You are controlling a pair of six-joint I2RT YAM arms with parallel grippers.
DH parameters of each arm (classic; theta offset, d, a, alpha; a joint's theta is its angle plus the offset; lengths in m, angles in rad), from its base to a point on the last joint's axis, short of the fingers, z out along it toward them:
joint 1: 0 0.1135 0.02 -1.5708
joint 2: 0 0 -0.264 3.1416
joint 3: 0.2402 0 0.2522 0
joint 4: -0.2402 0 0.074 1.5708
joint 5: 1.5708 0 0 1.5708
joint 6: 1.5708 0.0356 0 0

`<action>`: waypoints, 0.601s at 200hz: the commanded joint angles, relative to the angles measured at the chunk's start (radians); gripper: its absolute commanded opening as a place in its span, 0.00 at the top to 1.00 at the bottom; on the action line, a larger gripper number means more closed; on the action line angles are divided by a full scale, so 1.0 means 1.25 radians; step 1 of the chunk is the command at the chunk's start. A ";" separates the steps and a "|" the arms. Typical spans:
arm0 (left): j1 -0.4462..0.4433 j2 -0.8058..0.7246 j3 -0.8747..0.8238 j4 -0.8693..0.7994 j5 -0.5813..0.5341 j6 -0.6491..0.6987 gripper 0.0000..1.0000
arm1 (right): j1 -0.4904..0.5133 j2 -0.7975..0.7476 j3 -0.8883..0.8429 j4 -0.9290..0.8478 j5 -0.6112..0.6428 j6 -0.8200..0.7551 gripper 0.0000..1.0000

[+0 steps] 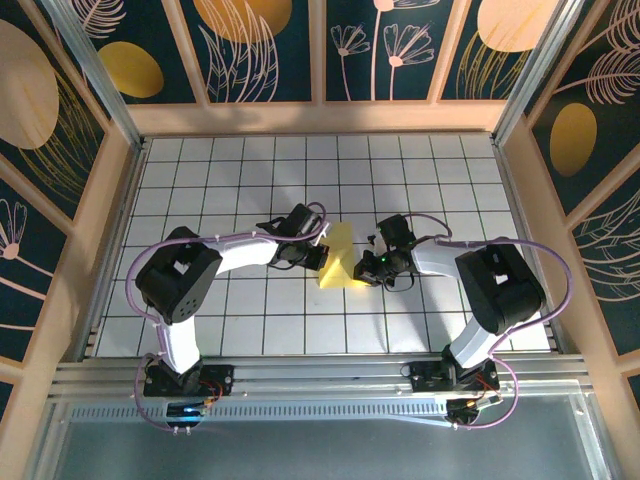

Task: Fold a paper plane with a square sheet of paper (fold left side to right side)
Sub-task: Fold the triangle a second time at the center of the table.

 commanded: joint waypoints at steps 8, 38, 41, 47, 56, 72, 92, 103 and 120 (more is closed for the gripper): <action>0.005 0.018 0.022 -0.016 -0.007 0.018 1.00 | 0.009 0.034 -0.008 -0.059 0.070 -0.007 1.00; 0.005 0.020 0.021 -0.016 -0.011 0.020 1.00 | 0.010 0.035 -0.008 -0.058 0.070 -0.005 1.00; 0.005 0.021 0.022 -0.016 -0.011 0.020 1.00 | 0.010 0.035 -0.008 -0.058 0.070 -0.006 1.00; 0.005 0.021 0.021 -0.015 -0.012 0.020 1.00 | 0.010 0.035 -0.008 -0.058 0.070 -0.005 1.00; 0.005 0.022 0.021 -0.015 -0.013 0.020 1.00 | 0.009 0.035 -0.007 -0.058 0.070 -0.005 1.00; 0.005 0.024 0.019 -0.011 -0.014 0.020 1.00 | 0.009 0.035 -0.007 -0.058 0.069 -0.005 1.00; 0.005 0.025 0.019 -0.009 -0.015 0.020 1.00 | 0.009 0.035 -0.007 -0.058 0.070 -0.005 1.00; 0.005 0.028 0.019 -0.008 -0.015 0.021 1.00 | 0.010 0.035 -0.007 -0.058 0.070 -0.005 1.00; 0.005 0.032 0.019 -0.009 -0.018 0.021 1.00 | 0.009 0.036 -0.006 -0.058 0.068 -0.005 1.00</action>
